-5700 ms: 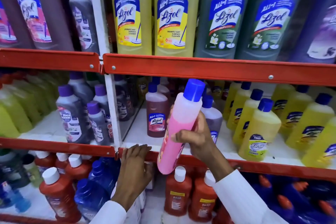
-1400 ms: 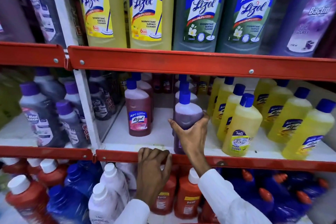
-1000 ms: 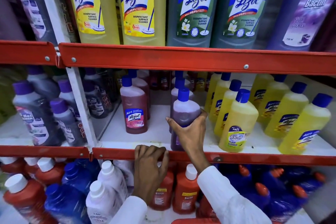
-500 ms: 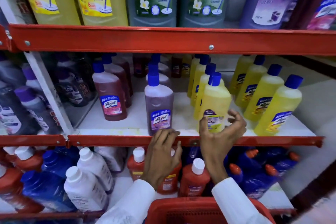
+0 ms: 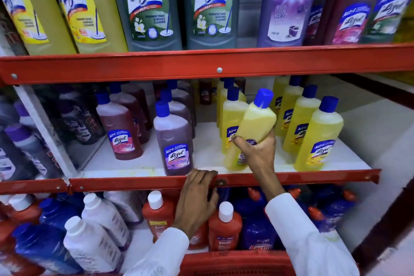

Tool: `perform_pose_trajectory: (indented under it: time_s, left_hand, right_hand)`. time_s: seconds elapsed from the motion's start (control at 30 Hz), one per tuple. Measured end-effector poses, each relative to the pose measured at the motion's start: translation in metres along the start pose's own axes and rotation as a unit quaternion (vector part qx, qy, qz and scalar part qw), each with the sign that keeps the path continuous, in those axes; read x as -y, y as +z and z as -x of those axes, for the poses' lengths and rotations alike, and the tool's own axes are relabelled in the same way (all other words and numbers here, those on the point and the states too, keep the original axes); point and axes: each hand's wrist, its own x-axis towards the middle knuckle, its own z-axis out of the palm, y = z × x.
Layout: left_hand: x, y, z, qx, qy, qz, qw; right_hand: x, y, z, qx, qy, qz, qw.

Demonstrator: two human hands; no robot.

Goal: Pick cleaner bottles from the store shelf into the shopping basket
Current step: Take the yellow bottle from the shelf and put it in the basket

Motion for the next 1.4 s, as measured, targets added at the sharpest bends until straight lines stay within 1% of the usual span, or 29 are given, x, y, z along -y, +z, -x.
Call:
perform_pose_trajectory:
  time_s: [0.07, 0.1, 0.17, 0.23, 0.27, 0.3, 0.33, 0.37, 0.43, 0.47, 0.5, 0.53, 0.6, 0.67, 0.73, 0.83, 0.9, 0.97, 1.03, 1.1, 1.17, 1.2, 1.27, 1.4]
  left_hand:
    - [0.000, 0.000, 0.000, -0.005, 0.002, 0.010, 1.000]
    - [0.000, 0.000, 0.000, -0.004, 0.004, 0.015, 1.000]
    - [0.000, 0.000, -0.001, 0.000, 0.010, 0.020, 1.000]
    - [0.001, 0.001, -0.001, 0.002, 0.011, 0.020, 1.000]
    - [0.002, 0.000, 0.000, 0.001, 0.011, 0.020, 1.000]
    - [0.003, 0.000, 0.000, -0.002, 0.012, 0.019, 1.000]
    - [0.003, 0.001, 0.000, -0.004, 0.014, 0.019, 1.000]
    - [0.004, 0.001, 0.001, -0.005, 0.014, 0.019, 1.000]
    - [0.004, 0.001, 0.002, -0.009, 0.015, 0.021, 1.000]
    - [0.003, 0.000, 0.003, -0.011, 0.015, 0.022, 1.000]
    - [0.003, 0.000, 0.003, -0.013, 0.015, 0.022, 1.000]
    - [0.003, 0.000, 0.003, -0.014, 0.015, 0.023, 1.000]
    - [0.003, 0.000, 0.002, -0.019, 0.021, 0.025, 0.999]
    - [0.003, 0.000, 0.003, -0.018, 0.021, 0.027, 0.999]
    - [0.005, 0.002, 0.003, -0.012, 0.018, 0.024, 0.999]
    - [0.003, 0.002, 0.006, -0.006, 0.007, 0.040, 0.999]
    - [-0.010, -0.001, 0.011, -0.011, -0.017, 0.099, 0.995]
    - [-0.029, -0.004, 0.020, -0.007, -0.013, 0.165, 0.986]
    - [-0.054, -0.007, 0.033, 0.038, -0.011, 0.247, 0.968]
    - [-0.074, -0.003, 0.046, 0.086, -0.035, 0.335, 0.937]
    - [-0.086, 0.008, 0.057, 0.085, -0.065, 0.383, 0.918]
    - [-0.089, 0.015, 0.062, 0.072, -0.079, 0.398, 0.911]
    - [-0.090, 0.035, 0.079, 0.070, -0.120, 0.415, 0.899]
    - [-0.079, 0.094, 0.130, 0.131, -0.191, 0.382, 0.895]
  right_hand:
    - [0.015, -0.013, -0.002, 0.075, 0.009, -0.138, 0.988]
    - [0.021, -0.019, -0.003, 0.122, 0.016, -0.201, 0.972]
    - [0.031, -0.030, -0.001, 0.220, 0.036, -0.303, 0.927]
    - [0.039, -0.035, 0.003, 0.312, 0.047, -0.360, 0.878]
    - [0.042, -0.038, 0.005, 0.345, 0.054, -0.377, 0.858]
    - [0.045, -0.039, 0.007, 0.362, 0.060, -0.382, 0.848]
    - [0.049, -0.041, 0.010, 0.361, 0.060, -0.372, 0.853]
    - [0.052, -0.043, 0.013, 0.338, 0.050, -0.336, 0.878]
    - [0.061, -0.047, 0.020, 0.246, -0.011, -0.194, 0.950]
    - [0.064, -0.047, 0.024, 0.191, -0.045, -0.108, 0.975]
    - [0.066, -0.045, 0.028, 0.139, -0.073, -0.034, 0.987]
    - [0.066, -0.043, 0.031, 0.094, -0.092, 0.021, 0.991]
    - [0.062, -0.040, 0.035, 0.034, -0.114, 0.071, 0.990]
    - [0.059, -0.039, 0.036, 0.008, -0.127, 0.088, 0.988]
    - [0.055, -0.040, 0.036, -0.001, -0.130, 0.102, 0.986]
    - [0.049, -0.046, 0.042, 0.001, -0.117, 0.106, 0.987]
    - [0.043, -0.052, 0.049, 0.012, -0.103, 0.098, 0.990]
    - [0.035, -0.060, 0.057, 0.027, -0.082, 0.091, 0.992]
    - [0.023, -0.070, 0.068, 0.051, -0.055, 0.083, 0.994]
    - [0.006, -0.081, 0.080, 0.083, -0.026, 0.078, 0.993]
    - [-0.014, -0.092, 0.095, 0.118, -0.005, 0.087, 0.989]
    - [-0.025, -0.098, 0.102, 0.135, 0.004, 0.092, 0.986]
    - [-0.050, -0.114, 0.118, 0.177, 0.034, 0.106, 0.978]
    - [-0.102, -0.156, 0.142, 0.269, 0.080, 0.181, 0.943]
